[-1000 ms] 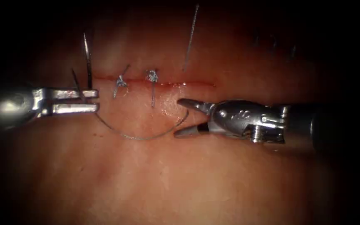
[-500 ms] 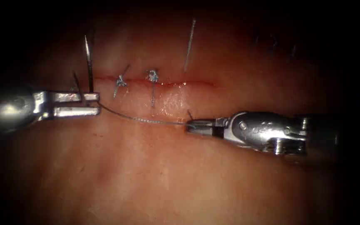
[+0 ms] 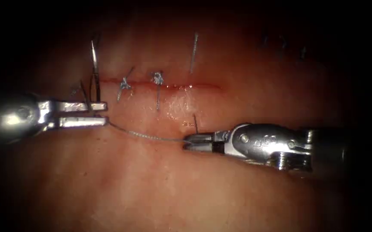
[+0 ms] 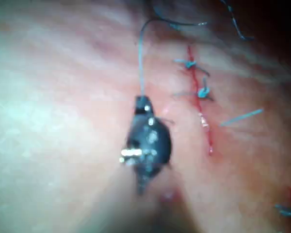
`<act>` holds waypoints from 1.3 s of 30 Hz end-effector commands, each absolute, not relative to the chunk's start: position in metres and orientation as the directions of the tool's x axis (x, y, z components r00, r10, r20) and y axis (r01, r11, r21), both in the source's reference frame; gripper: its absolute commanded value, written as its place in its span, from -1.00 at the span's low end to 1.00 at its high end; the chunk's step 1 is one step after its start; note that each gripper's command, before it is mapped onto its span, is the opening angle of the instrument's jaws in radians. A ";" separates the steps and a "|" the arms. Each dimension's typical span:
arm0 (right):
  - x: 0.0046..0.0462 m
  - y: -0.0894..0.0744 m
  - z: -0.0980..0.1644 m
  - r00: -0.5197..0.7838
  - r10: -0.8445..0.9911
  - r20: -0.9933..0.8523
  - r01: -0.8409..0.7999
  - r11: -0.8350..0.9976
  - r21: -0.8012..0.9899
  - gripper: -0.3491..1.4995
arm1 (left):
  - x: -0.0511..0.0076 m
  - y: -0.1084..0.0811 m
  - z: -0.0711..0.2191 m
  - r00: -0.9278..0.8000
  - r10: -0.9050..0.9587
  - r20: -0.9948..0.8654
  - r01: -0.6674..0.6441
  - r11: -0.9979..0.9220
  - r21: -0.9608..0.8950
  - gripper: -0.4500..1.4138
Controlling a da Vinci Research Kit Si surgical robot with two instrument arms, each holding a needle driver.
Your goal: Wound Closure
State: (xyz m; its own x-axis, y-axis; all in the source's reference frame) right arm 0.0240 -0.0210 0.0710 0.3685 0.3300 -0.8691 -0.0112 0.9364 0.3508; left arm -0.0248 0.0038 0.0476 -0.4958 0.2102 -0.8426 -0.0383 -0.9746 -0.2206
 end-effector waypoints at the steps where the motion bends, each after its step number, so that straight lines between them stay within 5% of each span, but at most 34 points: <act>1: 0.0234 -0.020 0.072 0.388 0.316 -0.866 -0.013 0.941 0.338 0.78 | -0.0252 0.004 0.048 -0.495 0.207 -0.844 -0.037 -0.975 -0.218 -1.00; 5: 0.0198 -0.018 0.072 0.421 0.348 -0.838 -0.078 0.934 0.348 0.74 | -0.0255 0.004 0.049 -0.500 0.203 -0.842 -0.030 -0.976 -0.218 -1.00; 9: 0.0179 -0.014 0.072 0.319 0.493 -0.810 -0.193 0.870 0.454 0.74 | -0.0266 0.003 0.049 -0.503 0.194 -0.842 -0.008 -0.975 -0.220 -1.00; 20: 0.0196 -0.008 0.078 0.125 0.740 -0.661 -0.397 0.647 0.650 0.58 | -0.0283 0.002 0.051 -0.504 0.193 -0.842 0.022 -0.971 -0.236 -1.00; 39: 0.0254 -0.009 0.081 0.132 0.809 -0.573 -0.276 0.585 0.763 0.54 | -0.0282 0.002 0.051 -0.505 0.192 -0.841 0.025 -0.971 -0.237 -1.00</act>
State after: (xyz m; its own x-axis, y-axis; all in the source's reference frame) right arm 0.0246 -0.0097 0.0805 0.1326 0.8120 -0.5685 -0.2758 0.5811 0.7657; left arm -0.0277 0.0014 0.0500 -0.5070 0.1946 -0.8397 0.0239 -0.9706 -0.2394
